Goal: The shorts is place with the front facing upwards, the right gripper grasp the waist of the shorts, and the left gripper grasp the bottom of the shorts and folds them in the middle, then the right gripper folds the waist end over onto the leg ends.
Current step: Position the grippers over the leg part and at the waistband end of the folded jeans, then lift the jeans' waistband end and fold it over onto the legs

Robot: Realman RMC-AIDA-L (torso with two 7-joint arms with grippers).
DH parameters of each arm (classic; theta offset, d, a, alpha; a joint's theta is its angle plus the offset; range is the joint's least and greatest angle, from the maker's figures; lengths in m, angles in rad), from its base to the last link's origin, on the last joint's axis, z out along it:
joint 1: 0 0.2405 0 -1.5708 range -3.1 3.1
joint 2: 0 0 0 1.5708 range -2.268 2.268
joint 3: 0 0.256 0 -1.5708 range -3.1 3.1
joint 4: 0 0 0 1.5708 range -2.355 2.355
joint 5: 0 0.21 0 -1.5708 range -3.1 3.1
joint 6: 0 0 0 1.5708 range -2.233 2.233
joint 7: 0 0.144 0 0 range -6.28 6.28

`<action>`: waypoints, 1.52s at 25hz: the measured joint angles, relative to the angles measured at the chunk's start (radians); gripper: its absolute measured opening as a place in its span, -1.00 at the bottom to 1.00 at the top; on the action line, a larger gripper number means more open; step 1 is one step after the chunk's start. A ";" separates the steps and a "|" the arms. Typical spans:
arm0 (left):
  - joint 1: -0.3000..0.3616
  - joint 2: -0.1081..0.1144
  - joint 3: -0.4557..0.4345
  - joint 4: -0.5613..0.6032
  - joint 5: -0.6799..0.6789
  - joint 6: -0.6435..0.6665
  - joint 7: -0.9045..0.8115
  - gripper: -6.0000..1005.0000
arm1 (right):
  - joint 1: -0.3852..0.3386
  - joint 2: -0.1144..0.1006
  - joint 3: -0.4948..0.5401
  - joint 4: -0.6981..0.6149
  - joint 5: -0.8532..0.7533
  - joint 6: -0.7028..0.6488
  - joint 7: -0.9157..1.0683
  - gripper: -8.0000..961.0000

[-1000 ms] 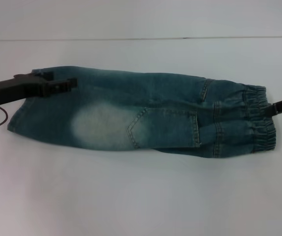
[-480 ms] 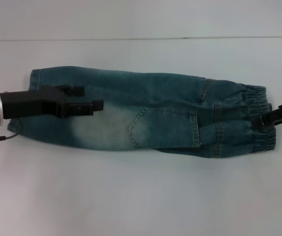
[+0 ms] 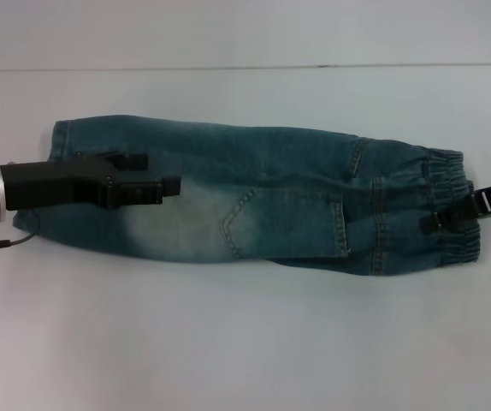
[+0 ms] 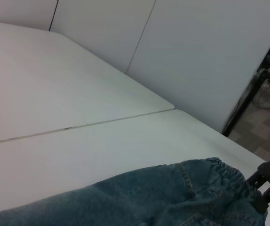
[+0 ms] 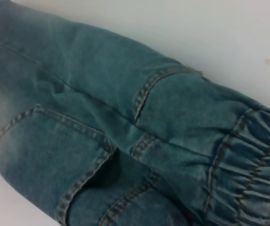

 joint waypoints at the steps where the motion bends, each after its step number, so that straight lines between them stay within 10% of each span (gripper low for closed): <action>1: 0.000 0.000 0.000 -0.001 0.000 0.000 0.001 0.82 | 0.000 0.002 0.000 0.000 0.002 0.000 -0.003 0.64; 20: -0.003 -0.008 0.000 -0.007 -0.005 -0.024 0.031 0.80 | 0.001 -0.001 0.003 -0.016 0.005 -0.022 -0.018 -0.39; 26: -0.006 -0.044 -0.007 -0.008 -0.020 -0.069 0.092 0.79 | 0.000 -0.006 0.009 -0.045 0.006 -0.047 -0.020 -0.64; 31: -0.005 -0.110 -0.006 -0.071 -0.160 -0.152 0.364 0.54 | -0.002 -0.009 0.025 -0.099 0.007 -0.087 -0.019 -0.70; 38: -0.063 -0.117 -0.023 -0.445 -0.598 -0.330 1.039 0.18 | 0.009 -0.021 0.068 -0.172 0.024 -0.187 -0.008 -0.70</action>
